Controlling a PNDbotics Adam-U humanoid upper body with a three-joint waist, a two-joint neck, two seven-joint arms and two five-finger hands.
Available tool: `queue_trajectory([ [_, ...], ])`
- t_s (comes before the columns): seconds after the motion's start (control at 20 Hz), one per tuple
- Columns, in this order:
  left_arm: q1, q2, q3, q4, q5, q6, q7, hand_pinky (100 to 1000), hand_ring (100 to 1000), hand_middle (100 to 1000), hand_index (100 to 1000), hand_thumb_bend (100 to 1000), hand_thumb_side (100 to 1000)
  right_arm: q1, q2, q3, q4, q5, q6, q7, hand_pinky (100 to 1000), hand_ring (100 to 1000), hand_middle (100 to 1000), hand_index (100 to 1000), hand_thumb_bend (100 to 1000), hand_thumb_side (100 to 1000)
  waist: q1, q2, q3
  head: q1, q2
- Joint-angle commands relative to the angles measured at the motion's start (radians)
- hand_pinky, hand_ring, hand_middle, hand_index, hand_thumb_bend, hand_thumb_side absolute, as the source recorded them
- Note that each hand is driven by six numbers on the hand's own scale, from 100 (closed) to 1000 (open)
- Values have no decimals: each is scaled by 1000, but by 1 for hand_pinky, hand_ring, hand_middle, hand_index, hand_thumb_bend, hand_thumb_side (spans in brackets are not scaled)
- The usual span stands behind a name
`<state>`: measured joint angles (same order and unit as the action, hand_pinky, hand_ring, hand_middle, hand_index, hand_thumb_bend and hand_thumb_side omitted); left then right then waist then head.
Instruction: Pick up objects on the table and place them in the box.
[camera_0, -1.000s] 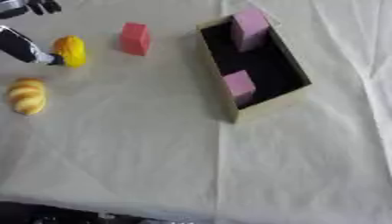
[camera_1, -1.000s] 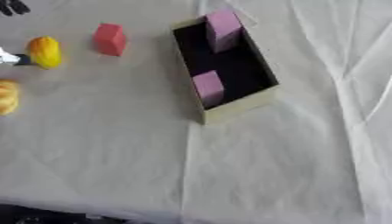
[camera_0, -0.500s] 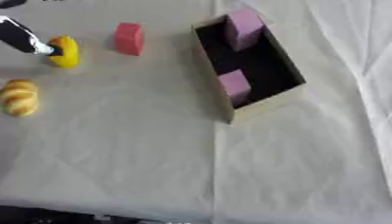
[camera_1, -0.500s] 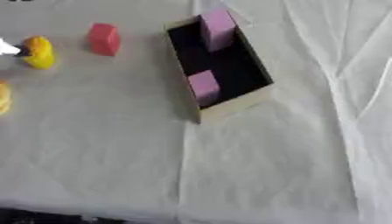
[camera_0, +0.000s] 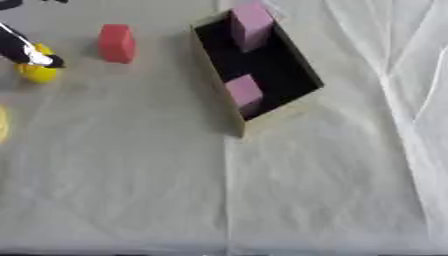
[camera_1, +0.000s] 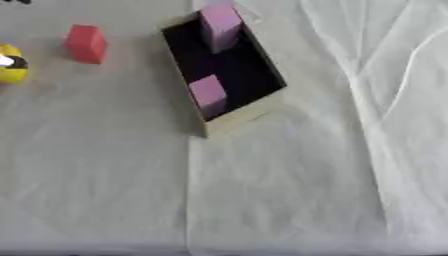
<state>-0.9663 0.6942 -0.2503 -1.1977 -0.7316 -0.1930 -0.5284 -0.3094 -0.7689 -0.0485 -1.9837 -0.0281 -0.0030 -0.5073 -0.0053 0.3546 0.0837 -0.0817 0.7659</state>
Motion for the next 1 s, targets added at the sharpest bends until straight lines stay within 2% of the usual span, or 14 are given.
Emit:
queue_trajectory([
  [0.05,-32,15,9,3,-14,4,-10,879,857,809,885,644,219,-14,-18,-6,-16,9,-3,0,865,754,783,848,100,801,10,-4,-5,1,3],
  [0.55,-78,-22,26,61,-31,19,-3,868,848,803,885,606,240,-32,-18,-1,-16,4,-8,8,867,753,784,849,100,802,21,9,-27,11,-44],
  [1.0,-123,-59,28,122,-41,11,-32,873,864,825,899,617,270,-50,-16,7,-16,3,-10,18,869,752,784,850,100,805,30,34,-45,10,-50],
])
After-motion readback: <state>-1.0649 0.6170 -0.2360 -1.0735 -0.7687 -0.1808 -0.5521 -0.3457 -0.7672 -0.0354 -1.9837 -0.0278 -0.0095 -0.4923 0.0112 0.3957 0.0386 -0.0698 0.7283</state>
